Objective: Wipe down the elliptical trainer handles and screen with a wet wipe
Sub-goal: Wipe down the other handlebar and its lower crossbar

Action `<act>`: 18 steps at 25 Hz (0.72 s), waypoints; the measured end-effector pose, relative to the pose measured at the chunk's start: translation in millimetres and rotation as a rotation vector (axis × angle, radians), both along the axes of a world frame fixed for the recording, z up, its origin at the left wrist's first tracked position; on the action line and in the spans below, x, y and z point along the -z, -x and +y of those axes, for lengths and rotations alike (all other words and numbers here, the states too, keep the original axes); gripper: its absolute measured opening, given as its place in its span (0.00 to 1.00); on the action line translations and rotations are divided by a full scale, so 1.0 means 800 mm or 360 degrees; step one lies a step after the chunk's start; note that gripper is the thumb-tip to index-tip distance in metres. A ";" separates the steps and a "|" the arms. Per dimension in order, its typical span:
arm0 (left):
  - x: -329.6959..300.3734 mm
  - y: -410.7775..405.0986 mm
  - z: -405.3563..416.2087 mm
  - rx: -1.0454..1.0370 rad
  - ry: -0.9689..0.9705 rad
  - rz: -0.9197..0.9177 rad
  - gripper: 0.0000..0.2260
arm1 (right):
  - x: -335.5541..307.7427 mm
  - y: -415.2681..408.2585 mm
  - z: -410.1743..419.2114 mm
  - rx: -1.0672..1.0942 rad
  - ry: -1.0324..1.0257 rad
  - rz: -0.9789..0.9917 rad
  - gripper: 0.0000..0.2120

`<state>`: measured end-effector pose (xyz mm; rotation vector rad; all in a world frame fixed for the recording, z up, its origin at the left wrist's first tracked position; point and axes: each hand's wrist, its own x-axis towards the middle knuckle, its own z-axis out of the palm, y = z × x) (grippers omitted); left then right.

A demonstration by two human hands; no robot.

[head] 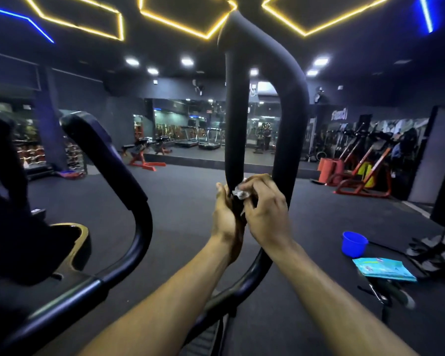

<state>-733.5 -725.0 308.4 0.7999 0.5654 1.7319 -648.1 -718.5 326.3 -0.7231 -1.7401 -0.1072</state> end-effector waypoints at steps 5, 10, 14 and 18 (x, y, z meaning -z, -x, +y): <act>0.000 0.044 -0.019 0.0086 -0.0055 0.0573 0.19 | -0.036 -0.008 -0.001 -0.0014 -0.0211 -0.0099 0.07; 0.004 0.056 -0.028 0.0146 -0.0012 0.0793 0.32 | -0.010 -0.006 -0.008 0.0097 -0.0138 -0.0240 0.05; 0.005 0.050 -0.034 0.0222 0.0056 0.0776 0.33 | -0.021 -0.032 -0.017 0.0199 0.0075 -0.0786 0.08; 0.007 0.053 -0.033 0.0289 0.0034 0.0783 0.34 | -0.049 -0.031 -0.015 0.0173 -0.0078 -0.0751 0.08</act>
